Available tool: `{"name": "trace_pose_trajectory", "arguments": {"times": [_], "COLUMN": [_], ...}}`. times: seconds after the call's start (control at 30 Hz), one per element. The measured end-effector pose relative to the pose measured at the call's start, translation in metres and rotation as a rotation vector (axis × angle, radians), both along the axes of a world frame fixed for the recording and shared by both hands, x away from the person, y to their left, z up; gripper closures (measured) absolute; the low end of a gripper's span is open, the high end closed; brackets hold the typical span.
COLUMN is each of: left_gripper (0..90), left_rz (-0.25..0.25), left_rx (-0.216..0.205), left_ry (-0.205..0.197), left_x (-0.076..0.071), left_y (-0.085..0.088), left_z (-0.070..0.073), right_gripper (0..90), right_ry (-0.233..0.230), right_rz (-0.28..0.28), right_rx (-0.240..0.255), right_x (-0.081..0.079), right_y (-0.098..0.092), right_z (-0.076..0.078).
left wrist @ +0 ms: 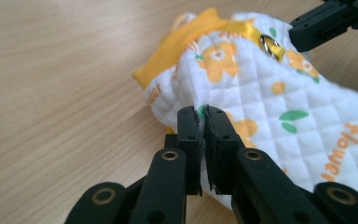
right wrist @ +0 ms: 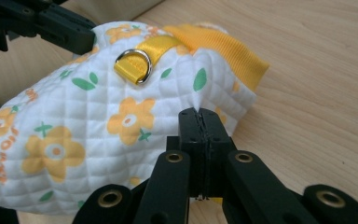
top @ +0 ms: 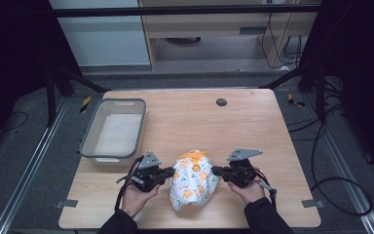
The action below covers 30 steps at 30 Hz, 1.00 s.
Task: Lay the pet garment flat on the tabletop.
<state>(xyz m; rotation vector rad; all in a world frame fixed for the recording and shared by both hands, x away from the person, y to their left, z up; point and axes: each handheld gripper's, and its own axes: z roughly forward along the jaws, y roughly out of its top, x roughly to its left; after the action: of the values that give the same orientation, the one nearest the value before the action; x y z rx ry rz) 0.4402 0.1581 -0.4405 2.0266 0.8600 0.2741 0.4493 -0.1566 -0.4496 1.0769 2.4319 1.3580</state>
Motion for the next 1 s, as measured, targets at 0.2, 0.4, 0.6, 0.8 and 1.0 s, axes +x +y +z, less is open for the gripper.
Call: {"name": "trace_pose_trajectory", "arguments": {"times": [0.2, 0.4, 0.6, 0.8, 1.0], "left_gripper": [87.8, 88.5, 88.7, 88.5, 65.0], "left_rz": [0.002, -0.006, 0.004, 0.095, 0.243], "left_rx": [-0.026, -0.020, -0.050, -0.041, -0.009], "left_ry": [-0.032, -0.057, -0.134, -0.205, -0.225], "left_x": [-0.009, -0.012, -0.008, 0.018, 0.053], "left_y": [0.007, 0.003, -0.001, -0.014, -0.020], "left_z": [0.020, 0.028, 0.054, 0.062, 0.043], "right_gripper": [89.7, 89.8, 89.8, 89.5, 82.7], "right_ry": [-0.040, -0.070, -0.113, -0.218, -0.268], "right_rz": [0.016, 0.023, 0.016, -0.139, -0.278], "right_rx": [0.015, 0.017, 0.047, 0.072, -0.041], "right_x": [-0.008, -0.012, -0.011, 0.010, 0.038], "right_y": [-0.003, 0.000, 0.002, 0.007, 0.019], "right_z": [0.017, 0.027, 0.042, 0.051, 0.035]}}
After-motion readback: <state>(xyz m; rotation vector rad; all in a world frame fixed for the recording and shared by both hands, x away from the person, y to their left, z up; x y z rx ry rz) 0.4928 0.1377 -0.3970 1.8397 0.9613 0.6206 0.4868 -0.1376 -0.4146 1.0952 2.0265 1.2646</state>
